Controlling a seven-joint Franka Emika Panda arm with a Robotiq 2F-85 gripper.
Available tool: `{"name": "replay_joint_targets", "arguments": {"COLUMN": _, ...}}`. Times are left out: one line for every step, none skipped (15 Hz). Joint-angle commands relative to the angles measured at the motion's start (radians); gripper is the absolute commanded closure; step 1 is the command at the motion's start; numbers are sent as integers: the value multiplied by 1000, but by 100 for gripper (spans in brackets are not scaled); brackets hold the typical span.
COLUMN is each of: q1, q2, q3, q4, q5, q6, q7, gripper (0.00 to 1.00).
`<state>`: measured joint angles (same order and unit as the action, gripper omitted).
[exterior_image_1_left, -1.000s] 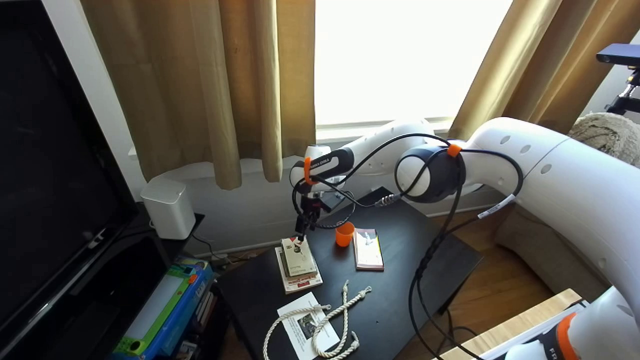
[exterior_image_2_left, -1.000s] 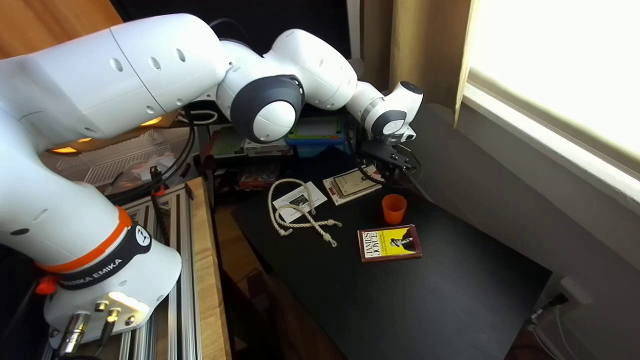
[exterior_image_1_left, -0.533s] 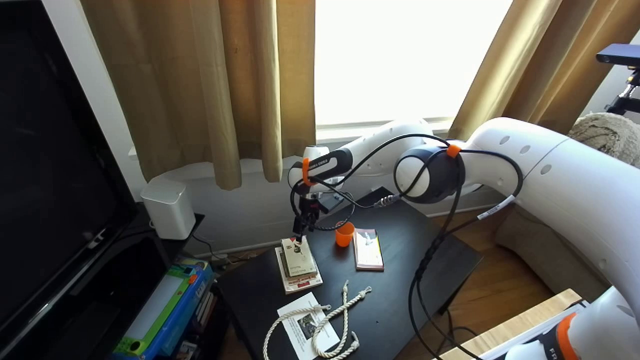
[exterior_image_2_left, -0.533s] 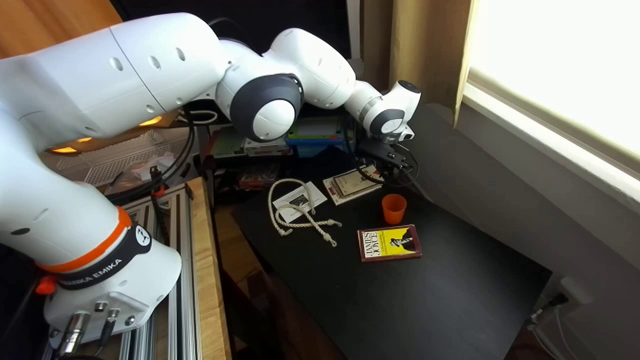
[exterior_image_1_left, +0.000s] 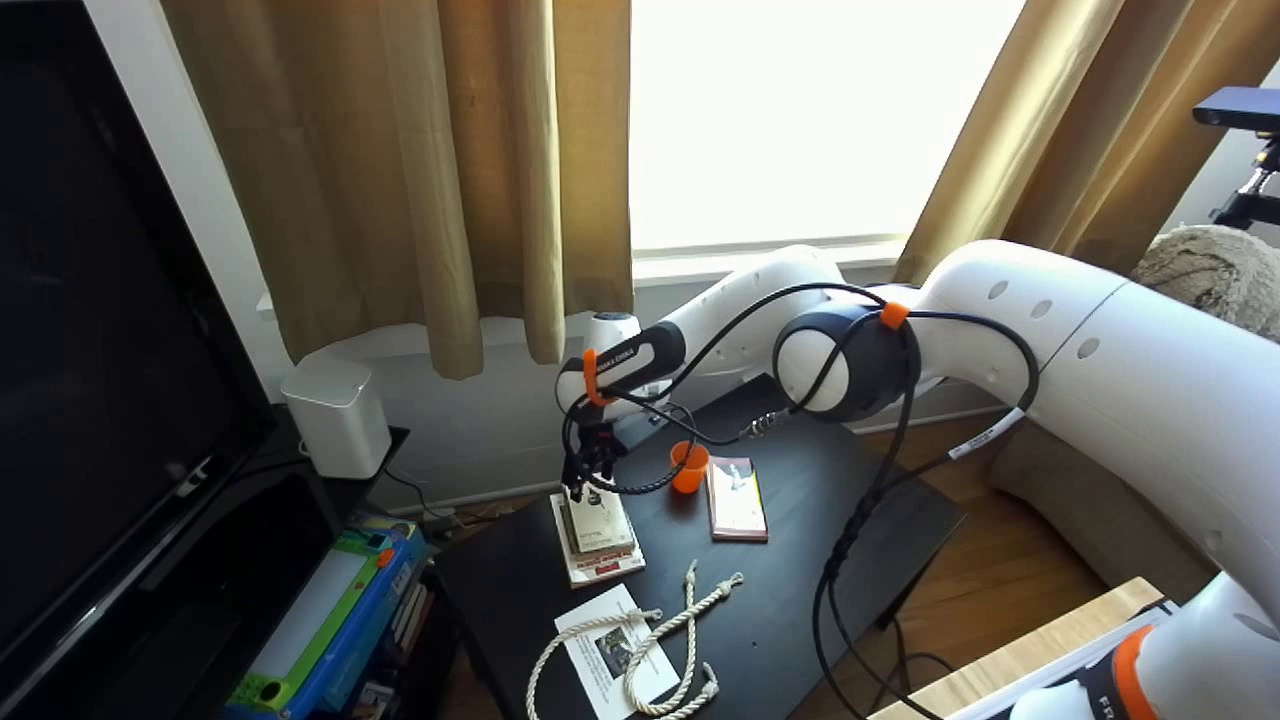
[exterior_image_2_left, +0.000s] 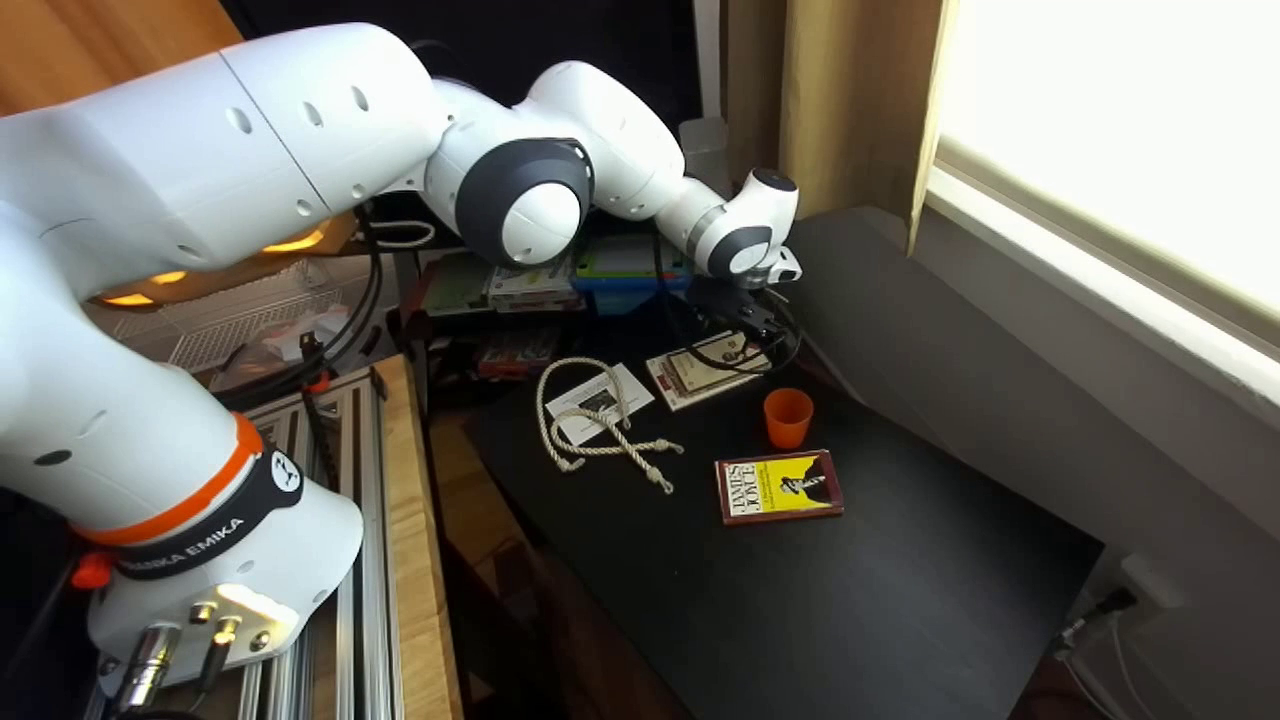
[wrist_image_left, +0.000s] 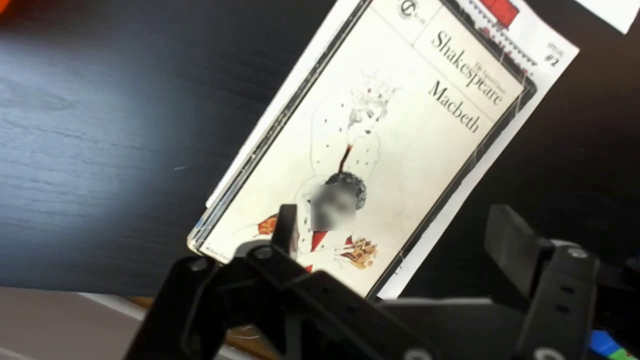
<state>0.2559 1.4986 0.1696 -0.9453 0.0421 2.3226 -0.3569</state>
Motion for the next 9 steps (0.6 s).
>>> {"name": "replay_joint_targets", "arguments": {"q1": 20, "q2": 0, "q3": -23, "q4": -82, "q5": -15, "q6": 137, "q7": 82, "gripper": 29}}
{"name": "replay_joint_targets", "arguments": {"q1": 24, "q2": 1, "q3": -28, "q4": -94, "q5": -17, "q6": 162, "q7": 103, "gripper": 36}}
{"name": "replay_joint_targets", "arguments": {"q1": 27, "q2": 1, "q3": -33, "q4": -105, "q5": -22, "q6": 189, "q7": 118, "gripper": 44}}
{"name": "replay_joint_targets", "arguments": {"q1": 29, "q2": 1, "q3": -38, "q4": -113, "q5": -26, "q6": 204, "q7": 135, "gripper": 54}}
{"name": "replay_joint_targets", "arguments": {"q1": 27, "q2": 1, "q3": -38, "q4": -119, "q5": -29, "q6": 211, "q7": 145, "gripper": 60}}
{"name": "replay_joint_targets", "arguments": {"q1": 27, "q2": 1, "q3": -38, "q4": -125, "q5": -32, "q6": 212, "q7": 155, "gripper": 69}}
{"name": "replay_joint_targets", "arguments": {"q1": 25, "q2": 0, "q3": -38, "q4": -128, "q5": -35, "q6": 214, "q7": 159, "gripper": 76}}
{"name": "replay_joint_targets", "arguments": {"q1": 24, "q2": -2, "q3": -39, "q4": -130, "q5": -39, "q6": 211, "q7": 164, "gripper": 83}}
{"name": "replay_joint_targets", "arguments": {"q1": 23, "q2": -3, "q3": -39, "q4": -132, "q5": -40, "q6": 207, "q7": 168, "gripper": 91}}
